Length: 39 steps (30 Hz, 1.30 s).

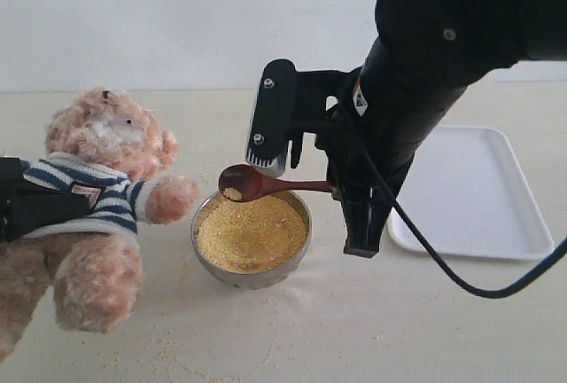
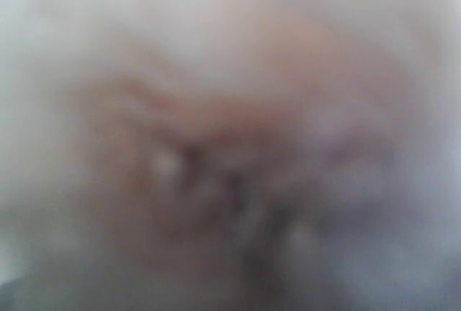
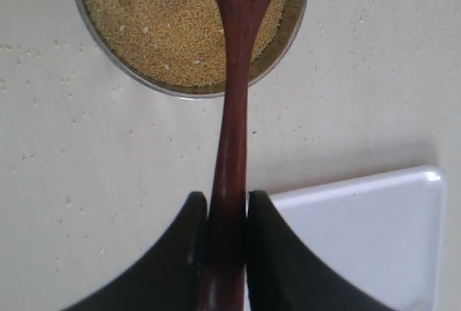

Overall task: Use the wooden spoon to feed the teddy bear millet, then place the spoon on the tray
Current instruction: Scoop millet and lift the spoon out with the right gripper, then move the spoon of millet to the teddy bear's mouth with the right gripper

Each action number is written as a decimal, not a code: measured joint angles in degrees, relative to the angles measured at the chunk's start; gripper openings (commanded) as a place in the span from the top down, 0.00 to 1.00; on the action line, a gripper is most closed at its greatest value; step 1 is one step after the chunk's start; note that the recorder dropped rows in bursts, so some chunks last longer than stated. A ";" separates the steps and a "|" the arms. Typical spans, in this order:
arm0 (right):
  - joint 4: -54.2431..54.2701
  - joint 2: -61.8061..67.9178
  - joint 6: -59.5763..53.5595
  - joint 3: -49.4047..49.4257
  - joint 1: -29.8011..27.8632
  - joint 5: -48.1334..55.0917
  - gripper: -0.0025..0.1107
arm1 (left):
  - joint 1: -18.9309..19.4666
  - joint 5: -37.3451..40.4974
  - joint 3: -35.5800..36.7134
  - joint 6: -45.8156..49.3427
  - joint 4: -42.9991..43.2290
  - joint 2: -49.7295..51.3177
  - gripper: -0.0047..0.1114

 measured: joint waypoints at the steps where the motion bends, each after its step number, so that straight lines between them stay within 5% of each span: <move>1: 0.09 0.00 0.00 -0.97 0.00 0.73 0.98 | 0.00 -0.10 0.00 0.00 0.00 0.00 0.92; 18: 4.81 5.65 -0.80 -23.18 2.69 4.70 0.98 | 0.00 3.04 0.00 -5.62 0.00 0.00 0.92; 39: -10.00 10.72 -1.07 -24.85 10.59 3.01 0.98 | 0.00 7.33 2.52 -9.43 2.95 -0.10 0.92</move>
